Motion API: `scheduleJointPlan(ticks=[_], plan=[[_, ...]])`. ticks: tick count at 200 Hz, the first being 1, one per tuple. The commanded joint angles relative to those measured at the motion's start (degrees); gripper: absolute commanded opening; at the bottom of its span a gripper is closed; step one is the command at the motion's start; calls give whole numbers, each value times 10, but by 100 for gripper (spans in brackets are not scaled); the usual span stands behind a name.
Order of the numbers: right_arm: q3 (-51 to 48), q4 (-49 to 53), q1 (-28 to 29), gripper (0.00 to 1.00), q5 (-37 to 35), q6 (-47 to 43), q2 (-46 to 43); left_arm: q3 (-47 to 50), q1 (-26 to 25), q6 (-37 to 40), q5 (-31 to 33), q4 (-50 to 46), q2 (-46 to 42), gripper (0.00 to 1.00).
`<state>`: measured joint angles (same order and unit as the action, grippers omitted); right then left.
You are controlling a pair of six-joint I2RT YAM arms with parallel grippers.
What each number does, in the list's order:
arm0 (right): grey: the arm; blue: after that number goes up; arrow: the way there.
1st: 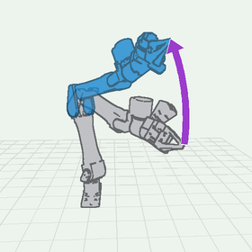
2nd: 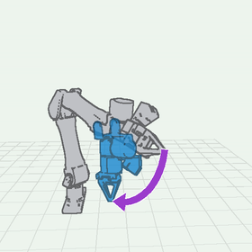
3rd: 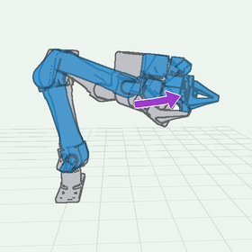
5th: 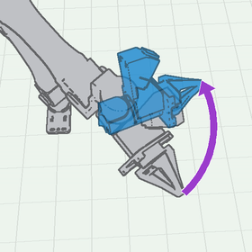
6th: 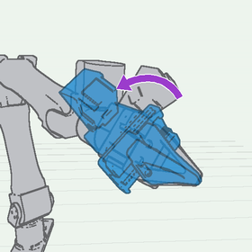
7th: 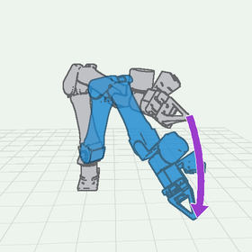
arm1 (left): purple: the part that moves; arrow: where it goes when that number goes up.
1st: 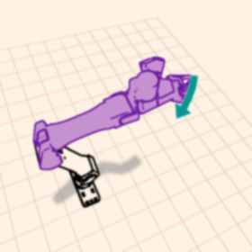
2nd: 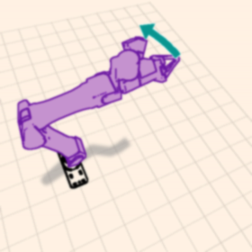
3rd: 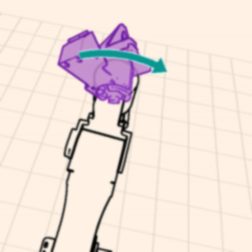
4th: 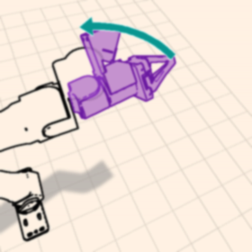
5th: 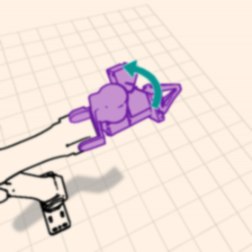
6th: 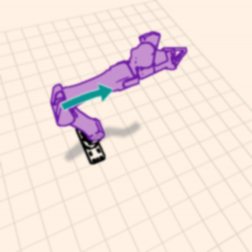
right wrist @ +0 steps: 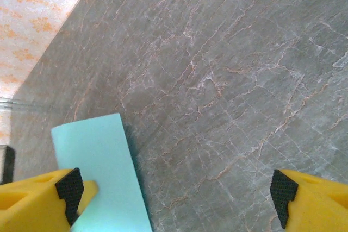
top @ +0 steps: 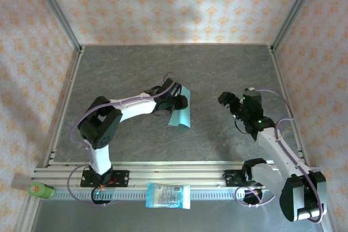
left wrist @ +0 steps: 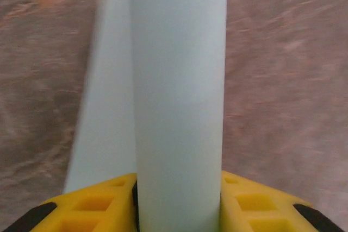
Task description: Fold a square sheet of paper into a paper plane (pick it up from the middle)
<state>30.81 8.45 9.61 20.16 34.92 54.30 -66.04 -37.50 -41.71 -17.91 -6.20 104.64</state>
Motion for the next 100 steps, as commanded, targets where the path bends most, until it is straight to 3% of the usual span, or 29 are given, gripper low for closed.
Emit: scheduleJointPlan(ticks=[1,46,70,100], plan=[[-10,-53,2,88,19,20,-2,33,2,-71,-81,132,-31,39],[-34,-147,2,79,114,60,10,95,10,-153,-192,301,-41,38],[-46,-191,2,76,144,82,16,102,13,-138,-187,277,-33,37],[-42,-198,2,74,175,85,33,139,23,-159,-178,313,-22,38]])
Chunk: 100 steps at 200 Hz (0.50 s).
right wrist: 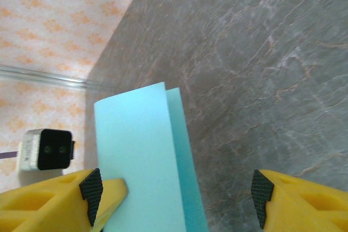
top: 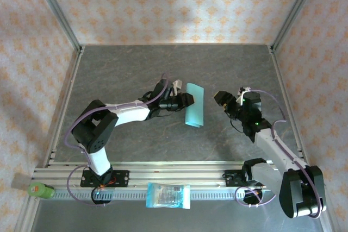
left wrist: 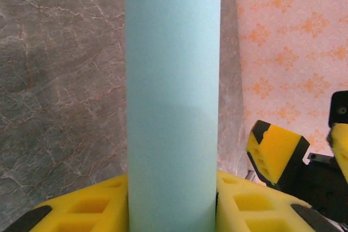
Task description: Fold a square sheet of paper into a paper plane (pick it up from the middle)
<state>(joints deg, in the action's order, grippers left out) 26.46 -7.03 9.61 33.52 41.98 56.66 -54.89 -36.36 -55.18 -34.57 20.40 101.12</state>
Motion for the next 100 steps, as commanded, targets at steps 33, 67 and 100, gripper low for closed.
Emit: scheduleJointPlan(ticks=[33,67,100], plan=[[5,-27,2,72,64,-1,32,31,15,-25,1,48,37,38],[21,11,3,71,54,-12,60,23,17,-23,10,41,64,38],[49,67,5,78,5,-28,77,4,18,9,31,-11,76,39]])
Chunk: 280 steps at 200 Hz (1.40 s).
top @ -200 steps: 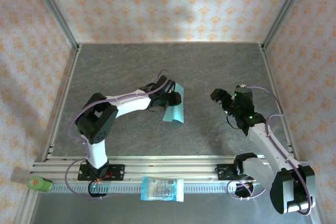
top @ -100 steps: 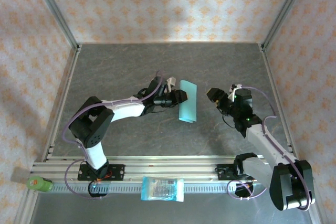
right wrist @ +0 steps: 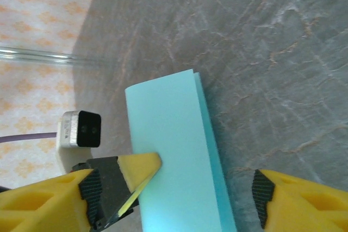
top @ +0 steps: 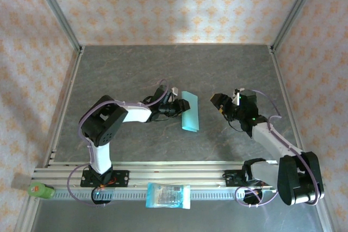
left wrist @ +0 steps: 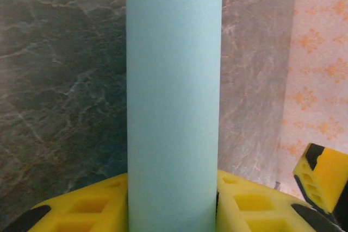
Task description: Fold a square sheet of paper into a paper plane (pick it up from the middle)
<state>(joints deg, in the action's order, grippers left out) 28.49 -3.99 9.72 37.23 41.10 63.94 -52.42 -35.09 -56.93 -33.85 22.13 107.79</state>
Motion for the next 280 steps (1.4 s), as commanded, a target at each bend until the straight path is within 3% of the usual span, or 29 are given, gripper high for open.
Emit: scheduleJointPlan(ticks=[1,34,48,89,123,220,280], plan=[[29,36,4,78,-32,-19,5,-21,6,27,24,-30,9,39],[21,5,5,74,-13,-17,9,-35,6,64,58,-99,12,43],[18,-6,6,67,-5,-13,16,-38,6,78,71,-121,11,44],[23,-1,10,59,13,-16,48,-49,6,121,120,-184,-8,62],[26,-10,18,52,17,-3,57,-47,6,140,147,-211,-40,67],[37,-22,64,39,16,-1,84,-65,6,178,182,-264,-25,67],[44,-26,70,33,29,-4,110,-65,5,157,203,-271,0,68]])
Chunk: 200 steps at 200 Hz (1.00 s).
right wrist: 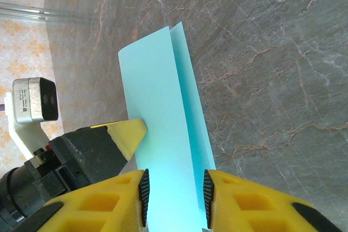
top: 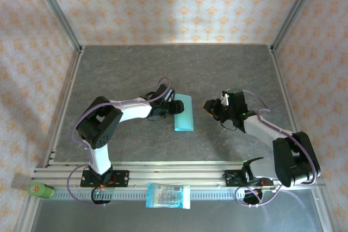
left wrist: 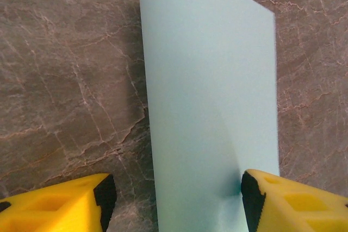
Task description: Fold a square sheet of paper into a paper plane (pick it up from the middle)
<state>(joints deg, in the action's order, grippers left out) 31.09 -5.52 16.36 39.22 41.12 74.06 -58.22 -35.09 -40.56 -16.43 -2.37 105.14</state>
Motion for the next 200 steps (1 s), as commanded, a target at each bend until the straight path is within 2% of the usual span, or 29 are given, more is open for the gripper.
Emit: scheduleJointPlan(ticks=[1,70,132,200], plan=[[18,-11,4,33,10,-4,9,-7,5,-8,29,-26,27,68],[27,-16,19,23,9,-6,34,-45,-6,24,67,-89,73,68],[29,-10,25,23,5,-10,45,-77,-15,43,115,-150,107,70],[33,5,25,23,3,-20,45,-84,-15,43,123,-159,124,70]])
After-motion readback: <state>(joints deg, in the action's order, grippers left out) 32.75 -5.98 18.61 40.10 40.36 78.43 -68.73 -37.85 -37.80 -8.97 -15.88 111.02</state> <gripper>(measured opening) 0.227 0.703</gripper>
